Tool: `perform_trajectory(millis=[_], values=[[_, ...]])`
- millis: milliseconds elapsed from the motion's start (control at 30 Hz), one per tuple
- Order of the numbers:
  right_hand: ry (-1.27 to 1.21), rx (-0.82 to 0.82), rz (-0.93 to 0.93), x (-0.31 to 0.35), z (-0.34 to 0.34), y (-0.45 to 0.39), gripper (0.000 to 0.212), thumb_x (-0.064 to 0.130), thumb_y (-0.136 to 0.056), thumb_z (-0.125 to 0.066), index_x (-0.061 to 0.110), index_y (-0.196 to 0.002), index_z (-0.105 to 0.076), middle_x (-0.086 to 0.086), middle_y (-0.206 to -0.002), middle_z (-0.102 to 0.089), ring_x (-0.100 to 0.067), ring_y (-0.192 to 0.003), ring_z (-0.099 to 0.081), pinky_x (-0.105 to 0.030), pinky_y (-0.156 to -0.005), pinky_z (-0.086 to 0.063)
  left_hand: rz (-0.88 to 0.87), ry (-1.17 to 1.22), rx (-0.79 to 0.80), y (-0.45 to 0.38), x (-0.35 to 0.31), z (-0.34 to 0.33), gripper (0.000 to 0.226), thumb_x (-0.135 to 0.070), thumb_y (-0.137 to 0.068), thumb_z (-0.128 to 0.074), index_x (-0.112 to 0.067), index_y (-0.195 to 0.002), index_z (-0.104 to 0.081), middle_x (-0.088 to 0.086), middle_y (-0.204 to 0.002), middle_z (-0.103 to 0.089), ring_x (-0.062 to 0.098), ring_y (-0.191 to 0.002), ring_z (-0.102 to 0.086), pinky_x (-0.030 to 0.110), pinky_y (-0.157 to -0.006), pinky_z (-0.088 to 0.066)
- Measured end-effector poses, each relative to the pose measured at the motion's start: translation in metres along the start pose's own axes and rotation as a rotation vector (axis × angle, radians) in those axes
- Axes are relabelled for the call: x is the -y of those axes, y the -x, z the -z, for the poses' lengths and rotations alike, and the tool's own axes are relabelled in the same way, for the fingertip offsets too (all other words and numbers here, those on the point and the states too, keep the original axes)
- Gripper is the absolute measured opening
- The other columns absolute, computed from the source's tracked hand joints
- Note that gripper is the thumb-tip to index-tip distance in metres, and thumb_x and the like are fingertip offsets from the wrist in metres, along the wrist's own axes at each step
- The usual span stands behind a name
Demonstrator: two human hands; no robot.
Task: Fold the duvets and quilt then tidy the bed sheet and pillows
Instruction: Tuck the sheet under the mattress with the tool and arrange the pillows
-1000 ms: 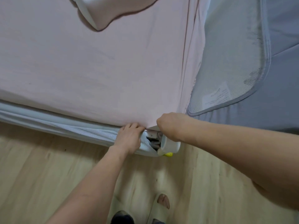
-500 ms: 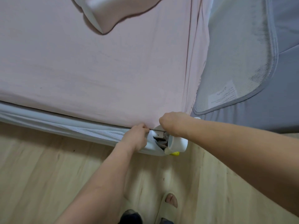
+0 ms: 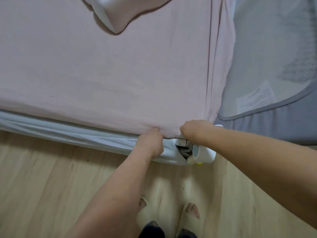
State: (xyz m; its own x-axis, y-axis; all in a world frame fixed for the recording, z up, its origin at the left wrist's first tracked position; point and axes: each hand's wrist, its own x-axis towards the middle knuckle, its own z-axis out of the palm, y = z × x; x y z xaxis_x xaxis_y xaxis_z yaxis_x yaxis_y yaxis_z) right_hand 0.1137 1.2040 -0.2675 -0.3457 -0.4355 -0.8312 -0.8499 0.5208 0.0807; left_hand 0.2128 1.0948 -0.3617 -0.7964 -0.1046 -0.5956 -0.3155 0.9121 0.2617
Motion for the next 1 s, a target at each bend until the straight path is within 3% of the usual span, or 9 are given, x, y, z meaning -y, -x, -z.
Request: perform_trajectory(millis=[67,167,367,533,633,733,800,867,1000], values=[[-0.004,0.014,-0.001,0.005,0.006,0.001,0.008,0.000,-0.092,-0.049,0.001,-0.098,-0.055,-0.013,-0.116,-0.054,-0.029,-0.102,-0.053,-0.032,-0.075,-0.037,0.003,-0.011,0.032,0.001,0.000,0.005,0.032,-0.014,-0.091,-0.045,-0.013,-0.119,-0.060,0.009,-0.127,-0.048,0.029,-0.119,-0.050,0.039,-0.094,-0.044],[0.023,0.056,-0.025,0.005,0.002,-0.003,0.028,0.003,-0.094,-0.048,0.005,-0.121,-0.055,-0.009,-0.126,-0.054,-0.028,-0.115,-0.053,-0.033,-0.078,-0.037,-0.023,-0.031,0.067,-0.003,-0.002,0.010,0.033,-0.012,-0.089,-0.045,-0.010,-0.116,-0.063,0.011,-0.127,-0.055,0.029,-0.117,-0.054,0.036,-0.093,-0.045],[-0.080,0.202,-0.096,-0.002,-0.008,-0.028,0.033,0.015,-0.098,-0.040,0.013,-0.129,-0.053,-0.005,-0.135,-0.051,-0.025,-0.124,-0.048,-0.036,-0.097,-0.039,-0.107,0.038,0.231,-0.014,0.007,0.022,0.030,-0.015,-0.086,-0.048,-0.015,-0.110,-0.065,0.007,-0.119,-0.064,0.028,-0.109,-0.059,0.036,-0.093,-0.049],[-0.063,0.168,-0.166,-0.019,0.044,0.007,0.025,0.009,-0.097,-0.044,0.008,-0.116,-0.059,-0.007,-0.128,-0.055,-0.025,-0.114,-0.055,-0.035,-0.088,-0.042,-0.155,0.088,0.228,-0.036,0.011,0.064,0.029,-0.013,-0.086,-0.047,-0.014,-0.102,-0.071,0.008,-0.113,-0.068,0.027,-0.107,-0.061,0.034,-0.092,-0.050],[-0.346,-0.058,-0.310,-0.060,0.096,0.032,0.022,0.001,-0.091,-0.044,-0.001,-0.106,-0.059,-0.018,-0.124,-0.057,-0.031,-0.106,-0.058,-0.034,-0.077,-0.041,-0.141,0.136,0.232,-0.050,-0.004,0.099,0.027,-0.011,-0.085,-0.048,-0.011,-0.099,-0.072,0.008,-0.110,-0.070,0.025,-0.104,-0.062,0.031,-0.090,-0.050],[-0.797,-0.585,-0.528,-0.092,0.116,0.020,0.023,0.008,-0.095,-0.040,-0.001,-0.110,-0.055,-0.022,-0.118,-0.058,-0.037,-0.107,-0.057,-0.035,-0.075,-0.041,-0.109,0.241,0.141,-0.068,-0.024,0.143,0.027,-0.011,-0.089,-0.050,-0.008,-0.105,-0.071,0.008,-0.113,-0.068,0.022,-0.107,-0.060,0.024,-0.088,-0.045],[-1.037,-0.802,-0.645,-0.103,0.113,-0.002,0.017,0.001,-0.092,-0.040,-0.001,-0.102,-0.053,-0.023,-0.109,-0.060,-0.038,-0.099,-0.057,-0.033,-0.068,-0.035,-0.072,0.381,0.052,-0.079,-0.035,0.164,0.028,-0.016,-0.092,-0.052,-0.010,-0.116,-0.066,0.005,-0.120,-0.064,0.021,-0.111,-0.058,0.024,-0.094,-0.043],[-1.145,-0.858,-0.735,-0.127,0.108,-0.026,0.018,-0.004,-0.087,-0.042,-0.001,-0.102,-0.051,-0.021,-0.108,-0.056,-0.037,-0.101,-0.054,-0.035,-0.072,-0.038,-0.038,0.557,-0.017,-0.100,-0.048,0.184,0.033,-0.015,-0.093,-0.051,-0.010,-0.124,-0.061,0.006,-0.122,-0.063,0.022,-0.110,-0.060,0.030,-0.098,-0.045],[-1.019,-0.964,-0.799,-0.175,0.105,-0.074,0.025,-0.007,-0.082,-0.045,-0.001,-0.105,-0.054,-0.015,-0.114,-0.042,-0.031,-0.110,-0.040,-0.037,-0.093,-0.040,0.003,0.912,-0.068,-0.146,-0.069,0.204,0.037,-0.010,-0.094,-0.046,-0.008,-0.128,-0.057,0.009,-0.124,-0.062,0.026,-0.111,-0.061,0.041,-0.099,-0.049]])
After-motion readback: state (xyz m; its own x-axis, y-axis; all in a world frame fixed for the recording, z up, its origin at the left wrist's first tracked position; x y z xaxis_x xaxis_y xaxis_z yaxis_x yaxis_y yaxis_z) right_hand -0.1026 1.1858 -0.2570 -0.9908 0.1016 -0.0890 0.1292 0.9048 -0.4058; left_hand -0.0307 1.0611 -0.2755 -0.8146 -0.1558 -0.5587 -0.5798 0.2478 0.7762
